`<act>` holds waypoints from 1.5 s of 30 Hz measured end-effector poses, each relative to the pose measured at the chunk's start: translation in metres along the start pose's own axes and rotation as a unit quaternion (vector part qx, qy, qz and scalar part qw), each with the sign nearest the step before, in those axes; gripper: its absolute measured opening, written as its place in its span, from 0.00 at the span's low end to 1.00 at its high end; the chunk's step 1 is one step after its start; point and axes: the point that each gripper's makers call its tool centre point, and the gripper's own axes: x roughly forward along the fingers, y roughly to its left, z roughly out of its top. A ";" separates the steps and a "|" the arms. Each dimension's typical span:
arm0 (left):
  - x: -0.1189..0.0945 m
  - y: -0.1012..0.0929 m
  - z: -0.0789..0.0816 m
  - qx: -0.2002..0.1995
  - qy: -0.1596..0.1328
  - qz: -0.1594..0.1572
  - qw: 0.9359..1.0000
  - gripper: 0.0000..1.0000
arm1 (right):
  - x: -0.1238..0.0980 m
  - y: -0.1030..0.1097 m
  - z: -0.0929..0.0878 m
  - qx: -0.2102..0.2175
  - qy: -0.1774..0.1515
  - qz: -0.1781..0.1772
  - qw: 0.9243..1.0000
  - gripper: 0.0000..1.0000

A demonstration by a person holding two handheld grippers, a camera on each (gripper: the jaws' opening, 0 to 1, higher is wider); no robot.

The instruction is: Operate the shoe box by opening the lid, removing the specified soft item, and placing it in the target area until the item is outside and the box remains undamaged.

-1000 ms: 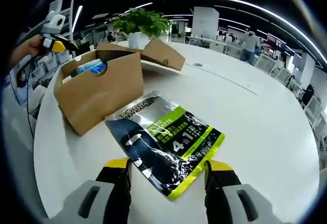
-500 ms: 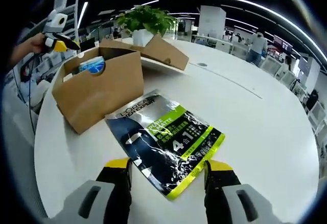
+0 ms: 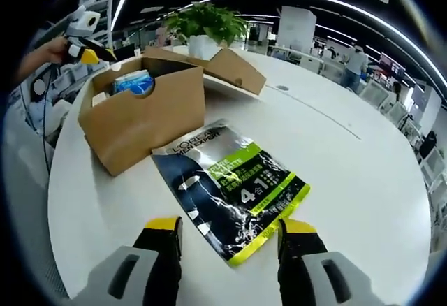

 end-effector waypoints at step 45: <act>0.027 0.023 -0.011 0.259 0.130 -0.041 0.956 0.55 | -0.007 0.044 0.115 -0.086 -0.052 0.069 0.993 0.55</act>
